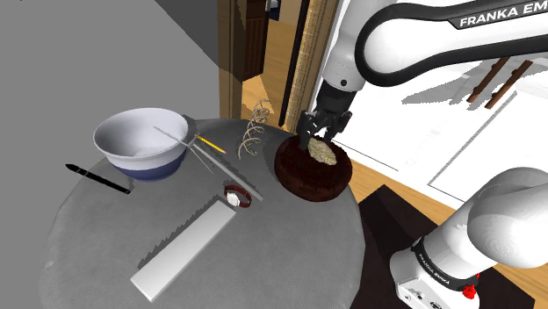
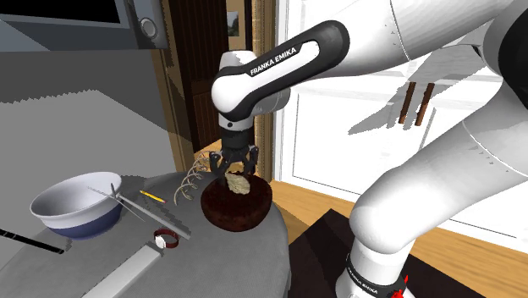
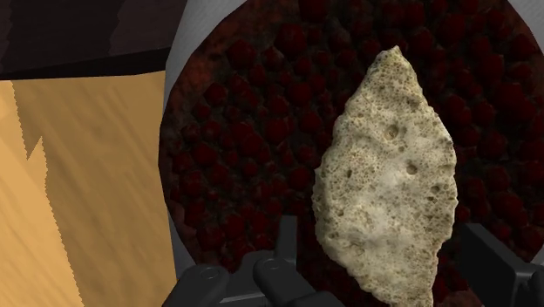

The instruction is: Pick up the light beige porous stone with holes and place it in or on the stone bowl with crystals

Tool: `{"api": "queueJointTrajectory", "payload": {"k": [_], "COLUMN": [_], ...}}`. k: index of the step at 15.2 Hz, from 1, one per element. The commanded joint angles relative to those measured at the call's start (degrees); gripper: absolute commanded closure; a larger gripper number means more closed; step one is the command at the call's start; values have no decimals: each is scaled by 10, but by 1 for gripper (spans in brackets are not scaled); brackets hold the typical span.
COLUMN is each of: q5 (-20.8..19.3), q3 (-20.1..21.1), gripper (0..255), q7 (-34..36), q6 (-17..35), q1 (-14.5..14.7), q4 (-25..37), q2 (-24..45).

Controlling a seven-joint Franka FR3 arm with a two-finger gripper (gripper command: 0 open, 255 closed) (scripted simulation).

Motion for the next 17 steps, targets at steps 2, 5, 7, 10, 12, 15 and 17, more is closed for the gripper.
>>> {"api": "queueJointTrajectory", "payload": {"k": [2, 5, 7, 10, 12, 15, 17], "q5": [0, 0, -6, -12, -12, -12, -12], "q3": [0, 0, -9, -17, -17, -17, -17], "gripper": [0, 0, 0, 0, 0, 0, 0], "q7": [0, 0, 1, 2, 2, 2, 2], "q6": [0, 0, -43, -80, -80, -80, -80], "q1": [0, 0, -2, -5, -5, -5, -5], "q4": [-1, 0, 27, 54, 54, 54, 54], "q2": [0, 0, -15, -25, -25, -25, -25]}}
